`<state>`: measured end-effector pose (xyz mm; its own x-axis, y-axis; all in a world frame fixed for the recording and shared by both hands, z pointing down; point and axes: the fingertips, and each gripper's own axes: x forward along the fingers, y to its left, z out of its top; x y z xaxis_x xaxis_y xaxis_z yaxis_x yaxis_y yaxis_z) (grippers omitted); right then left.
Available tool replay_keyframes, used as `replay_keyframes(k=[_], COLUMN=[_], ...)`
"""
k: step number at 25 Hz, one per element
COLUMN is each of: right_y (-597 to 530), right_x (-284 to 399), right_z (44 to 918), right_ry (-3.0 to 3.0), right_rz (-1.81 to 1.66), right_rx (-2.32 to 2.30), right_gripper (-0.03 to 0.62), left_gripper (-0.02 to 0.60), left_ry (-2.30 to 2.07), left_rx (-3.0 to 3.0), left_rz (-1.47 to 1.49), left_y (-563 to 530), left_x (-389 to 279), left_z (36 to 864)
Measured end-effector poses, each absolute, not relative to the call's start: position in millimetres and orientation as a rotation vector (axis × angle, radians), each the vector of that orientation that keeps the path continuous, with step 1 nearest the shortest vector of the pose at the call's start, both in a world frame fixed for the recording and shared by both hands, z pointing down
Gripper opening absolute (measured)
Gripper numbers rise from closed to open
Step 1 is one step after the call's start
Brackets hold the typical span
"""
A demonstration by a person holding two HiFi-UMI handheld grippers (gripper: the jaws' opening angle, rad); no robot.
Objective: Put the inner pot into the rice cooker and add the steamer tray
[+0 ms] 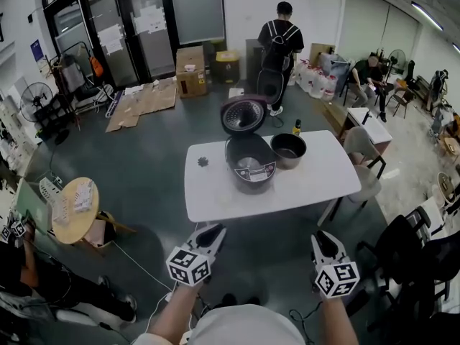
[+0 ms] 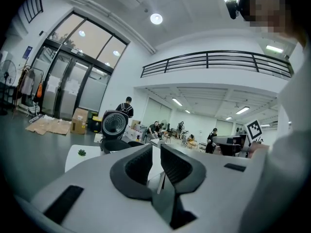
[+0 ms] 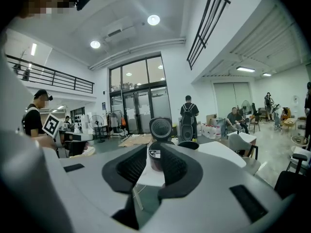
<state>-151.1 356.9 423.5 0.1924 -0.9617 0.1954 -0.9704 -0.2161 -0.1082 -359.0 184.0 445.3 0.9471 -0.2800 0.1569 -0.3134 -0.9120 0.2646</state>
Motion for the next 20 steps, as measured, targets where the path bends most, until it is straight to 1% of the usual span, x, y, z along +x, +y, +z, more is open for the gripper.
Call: replay_keyframes(k=[6, 11, 15, 20], right_y=[364, 369, 370, 372], right_x=[-144, -139, -136, -133], right_z=[424, 429, 432, 437], right_ry=[-1.968, -1.986, -2.001, -2.012], right_rz=[0.334, 0.342, 0.342, 0.349], right_rx=[2.383, 2.362, 2.339, 2.326], right_gripper=[0.129, 0.167, 0.178, 0.178], left_gripper=[0.099, 0.161, 0.206, 0.224], left_ry=[-0.435, -0.451, -0.467, -0.469], left_rx=[2.774, 2.740, 2.762, 2.772], left_rz=[0.161, 0.161, 0.180, 0.193], left_y=[193, 198, 202, 211], left_x=[-354, -354, -351, -347], left_z=[452, 461, 462, 464])
